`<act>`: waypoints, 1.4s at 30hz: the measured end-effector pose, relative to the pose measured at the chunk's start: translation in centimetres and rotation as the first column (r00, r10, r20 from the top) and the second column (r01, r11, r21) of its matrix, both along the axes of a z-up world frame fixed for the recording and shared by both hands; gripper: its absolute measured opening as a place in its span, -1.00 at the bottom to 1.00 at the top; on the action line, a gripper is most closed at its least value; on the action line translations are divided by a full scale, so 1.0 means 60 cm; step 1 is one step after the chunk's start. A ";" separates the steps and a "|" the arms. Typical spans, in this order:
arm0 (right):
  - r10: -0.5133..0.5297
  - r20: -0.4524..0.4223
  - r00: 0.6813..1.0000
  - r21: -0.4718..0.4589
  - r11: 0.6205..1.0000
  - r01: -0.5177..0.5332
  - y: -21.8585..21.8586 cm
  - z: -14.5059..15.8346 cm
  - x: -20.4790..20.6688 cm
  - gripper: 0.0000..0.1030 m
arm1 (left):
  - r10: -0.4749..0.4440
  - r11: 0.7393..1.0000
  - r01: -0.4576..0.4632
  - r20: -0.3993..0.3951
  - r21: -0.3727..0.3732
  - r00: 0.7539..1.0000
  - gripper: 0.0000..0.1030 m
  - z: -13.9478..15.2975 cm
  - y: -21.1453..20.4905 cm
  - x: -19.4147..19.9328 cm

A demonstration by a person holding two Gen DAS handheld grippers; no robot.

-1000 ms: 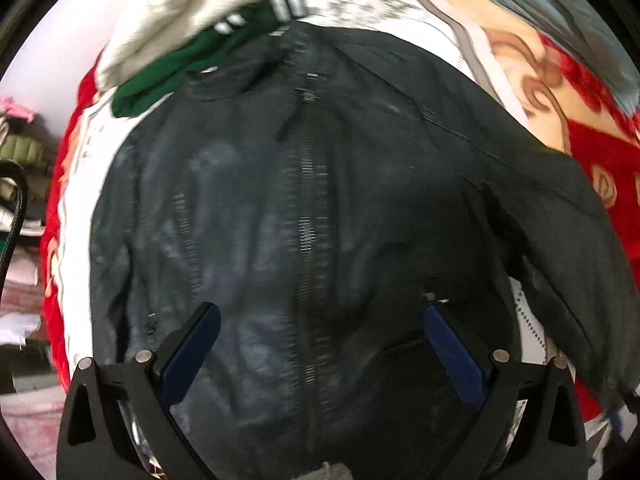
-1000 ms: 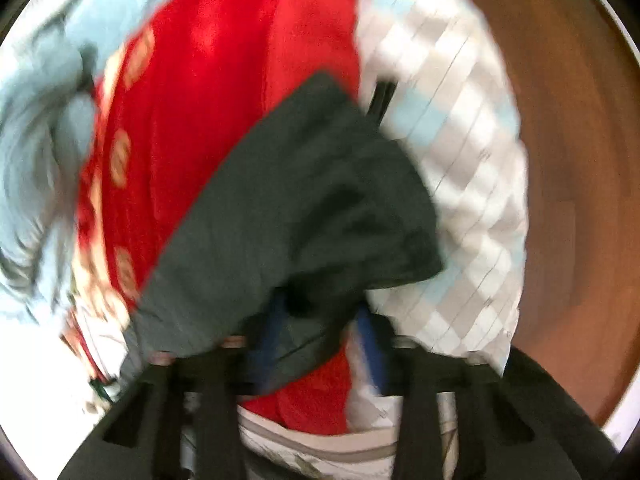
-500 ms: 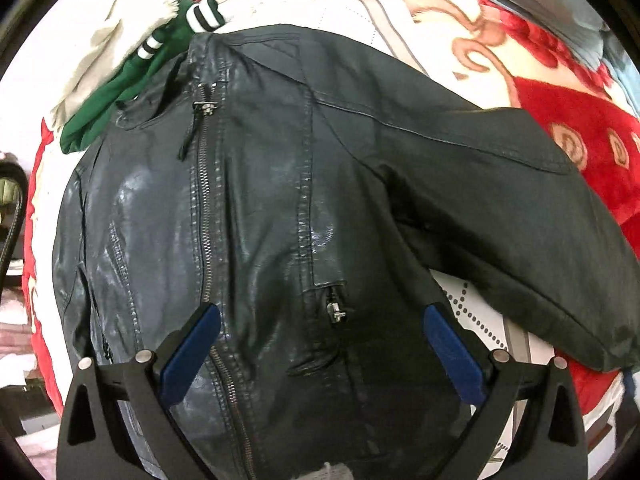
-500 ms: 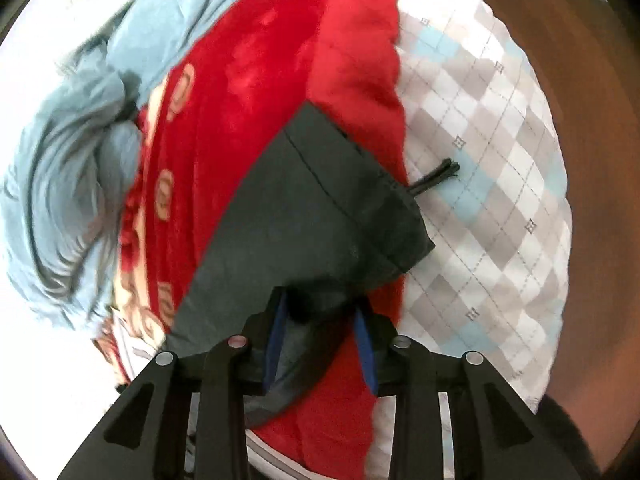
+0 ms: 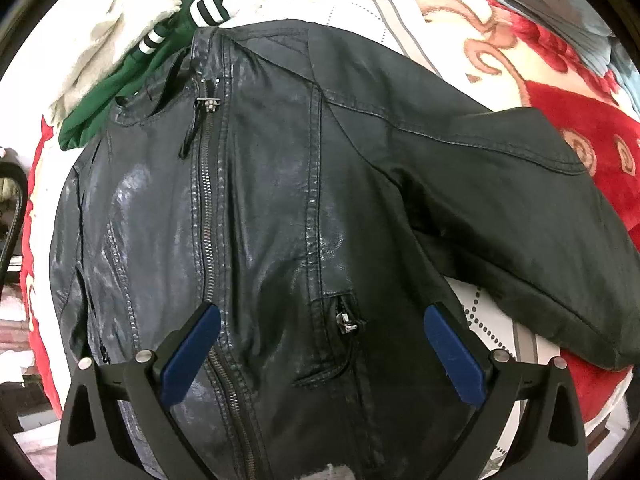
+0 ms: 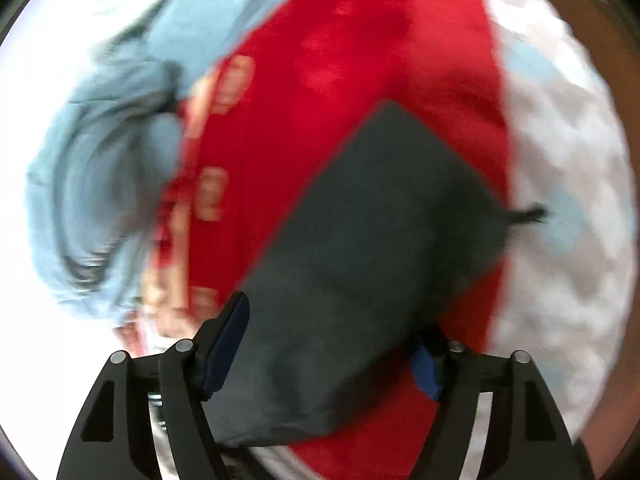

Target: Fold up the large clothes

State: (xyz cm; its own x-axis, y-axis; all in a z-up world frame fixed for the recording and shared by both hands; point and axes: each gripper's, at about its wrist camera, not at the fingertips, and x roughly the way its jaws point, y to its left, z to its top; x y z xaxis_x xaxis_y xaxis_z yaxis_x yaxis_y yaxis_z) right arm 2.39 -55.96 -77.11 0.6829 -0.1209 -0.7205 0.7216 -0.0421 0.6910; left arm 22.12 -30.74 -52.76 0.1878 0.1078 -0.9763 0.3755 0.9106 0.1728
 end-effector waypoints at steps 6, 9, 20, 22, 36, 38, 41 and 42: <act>0.029 0.004 1.000 0.010 1.000 -0.029 -0.024 -0.041 0.038 0.31 | 0.013 1.000 -0.013 -0.003 -0.002 1.000 1.00 -0.015 0.008 0.002; 0.024 -0.018 1.000 -0.030 0.999 -0.025 -0.027 -0.020 0.057 -0.81 | 0.029 1.000 -0.029 0.009 -0.007 1.000 1.00 -0.017 0.020 0.009; 0.060 0.038 0.997 -0.202 0.978 -0.052 -0.013 0.173 0.118 -0.87 | 0.194 0.980 -0.192 0.016 -0.054 0.981 1.00 0.018 0.116 0.057; 0.111 0.030 0.993 -0.239 0.966 -0.101 0.011 0.208 0.149 -0.87 | 0.228 0.972 -0.226 0.016 -0.060 0.974 1.00 0.023 0.143 0.066; 0.696 -0.216 0.685 -0.401 0.576 -0.712 0.477 0.279 0.520 -0.87 | 0.595 0.803 -0.596 0.085 -0.011 0.799 1.00 0.048 0.506 0.119; 0.761 -0.275 0.587 -0.410 0.460 -0.788 0.573 0.251 0.557 -0.87 | 0.633 0.770 -0.638 0.101 0.013 0.767 1.00 0.045 0.564 0.109; 0.809 -0.414 0.417 -0.390 0.256 -0.885 0.720 0.183 0.592 -0.87 | 0.678 0.725 -0.687 0.116 0.051 0.725 1.00 0.036 0.645 0.091; 0.811 -0.458 0.363 -0.367 0.199 -0.909 0.756 0.160 0.608 -0.86 | 0.691 0.712 -0.699 0.115 0.062 0.714 1.00 0.032 0.667 0.085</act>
State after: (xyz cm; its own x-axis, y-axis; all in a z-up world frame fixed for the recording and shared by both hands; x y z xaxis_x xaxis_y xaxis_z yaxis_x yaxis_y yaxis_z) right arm 38.85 -10.60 -67.51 0.5063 0.1339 -0.8519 0.1578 0.9568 0.2441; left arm 27.24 9.30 -50.83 0.0967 0.3281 -0.9397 -0.3757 0.8863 0.2708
